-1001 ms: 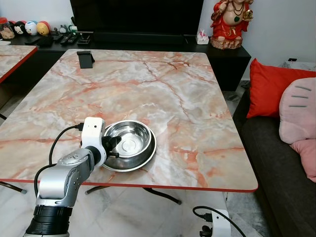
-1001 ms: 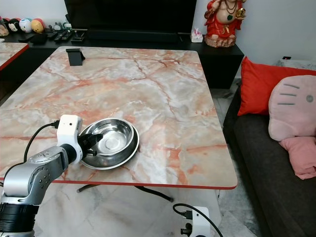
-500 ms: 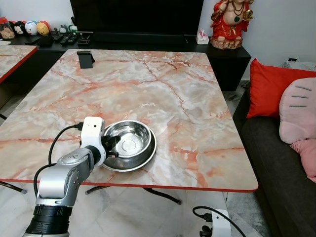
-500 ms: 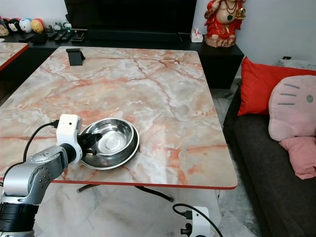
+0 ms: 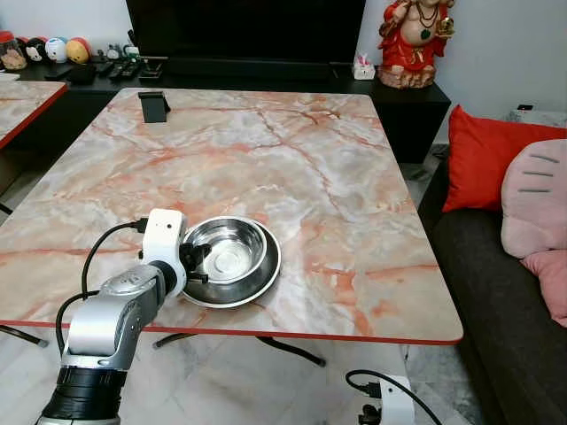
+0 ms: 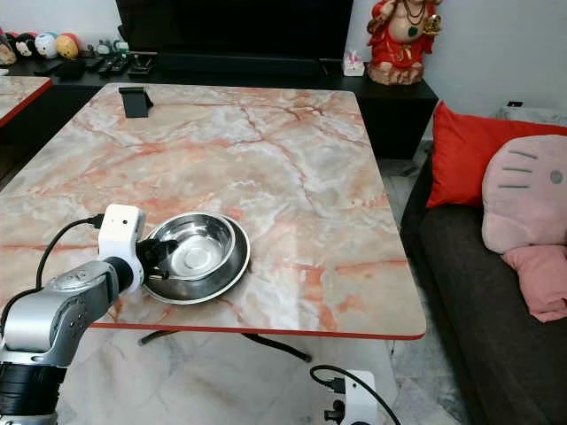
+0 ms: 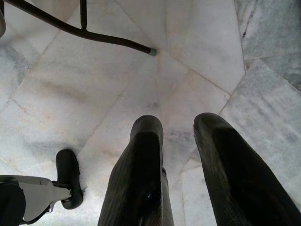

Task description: Setting the table

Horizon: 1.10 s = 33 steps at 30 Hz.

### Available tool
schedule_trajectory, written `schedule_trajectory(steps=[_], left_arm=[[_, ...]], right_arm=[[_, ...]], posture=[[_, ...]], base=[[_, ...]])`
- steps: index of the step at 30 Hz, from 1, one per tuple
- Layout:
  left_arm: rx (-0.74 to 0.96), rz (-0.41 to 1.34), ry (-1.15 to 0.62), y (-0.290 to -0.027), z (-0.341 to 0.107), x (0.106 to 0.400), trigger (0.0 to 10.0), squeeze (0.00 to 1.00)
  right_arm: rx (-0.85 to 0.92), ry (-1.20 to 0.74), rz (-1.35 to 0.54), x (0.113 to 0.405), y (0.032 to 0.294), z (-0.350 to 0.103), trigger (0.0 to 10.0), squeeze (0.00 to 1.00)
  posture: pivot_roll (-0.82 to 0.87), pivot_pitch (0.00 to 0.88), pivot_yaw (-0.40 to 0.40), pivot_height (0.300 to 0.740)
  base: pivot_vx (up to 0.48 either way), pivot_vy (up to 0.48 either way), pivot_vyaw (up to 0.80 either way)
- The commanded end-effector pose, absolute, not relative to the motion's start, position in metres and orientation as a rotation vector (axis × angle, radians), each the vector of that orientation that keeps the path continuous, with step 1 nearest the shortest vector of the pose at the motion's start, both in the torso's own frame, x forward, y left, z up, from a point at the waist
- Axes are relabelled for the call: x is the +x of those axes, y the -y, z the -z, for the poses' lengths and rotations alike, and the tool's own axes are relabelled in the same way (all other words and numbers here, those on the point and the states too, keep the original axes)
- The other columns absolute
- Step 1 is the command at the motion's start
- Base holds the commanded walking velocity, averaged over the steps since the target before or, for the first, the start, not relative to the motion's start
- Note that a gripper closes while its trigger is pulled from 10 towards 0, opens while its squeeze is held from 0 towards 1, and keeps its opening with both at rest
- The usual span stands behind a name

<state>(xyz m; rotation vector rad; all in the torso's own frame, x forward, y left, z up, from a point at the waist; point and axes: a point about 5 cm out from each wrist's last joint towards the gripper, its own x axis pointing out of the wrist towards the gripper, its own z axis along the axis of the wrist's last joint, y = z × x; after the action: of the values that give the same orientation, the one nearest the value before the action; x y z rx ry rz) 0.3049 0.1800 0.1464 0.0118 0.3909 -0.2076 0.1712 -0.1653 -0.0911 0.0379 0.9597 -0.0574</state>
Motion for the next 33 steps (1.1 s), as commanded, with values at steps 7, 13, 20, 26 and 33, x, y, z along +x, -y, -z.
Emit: schedule_trajectory(steps=[7,13,20,26,33], left_arm=[[-0.056,0.242,-0.276,-0.17,-0.157,0.308,10.0,0.0],[-0.052,0.205,-0.119,-0.173,-0.171,0.31,10.0,0.0],[0.127,0.189,0.125,-0.163,-0.182,0.304,10.0,0.0],[0.207,0.174,0.253,-0.157,-0.181,0.296,10.0,0.0],[0.24,0.173,0.284,-0.157,-0.181,0.299,10.0,0.0]], right_arm=[[0.031,-0.967,0.055,0.171,0.167,0.091,10.0,0.0],[0.035,-0.965,0.059,0.171,0.167,0.091,10.0,0.0],[0.052,-0.945,0.071,0.172,0.167,0.09,10.0,0.0],[0.055,-0.949,0.074,0.169,0.166,0.092,10.0,0.0],[0.048,-0.958,0.063,0.165,0.166,0.093,10.0,0.0]], posture=[[0.05,0.0,-0.036,0.74],[0.05,0.0,-0.036,0.74],[0.05,0.0,-0.033,0.74],[0.05,0.0,-0.016,0.74],[0.05,0.0,-0.007,0.74]], base=[[0.0,0.0,0.0],[0.0,0.0,0.0],[0.0,0.0,0.0],[0.0,0.0,0.0],[0.0,0.203,0.0]])
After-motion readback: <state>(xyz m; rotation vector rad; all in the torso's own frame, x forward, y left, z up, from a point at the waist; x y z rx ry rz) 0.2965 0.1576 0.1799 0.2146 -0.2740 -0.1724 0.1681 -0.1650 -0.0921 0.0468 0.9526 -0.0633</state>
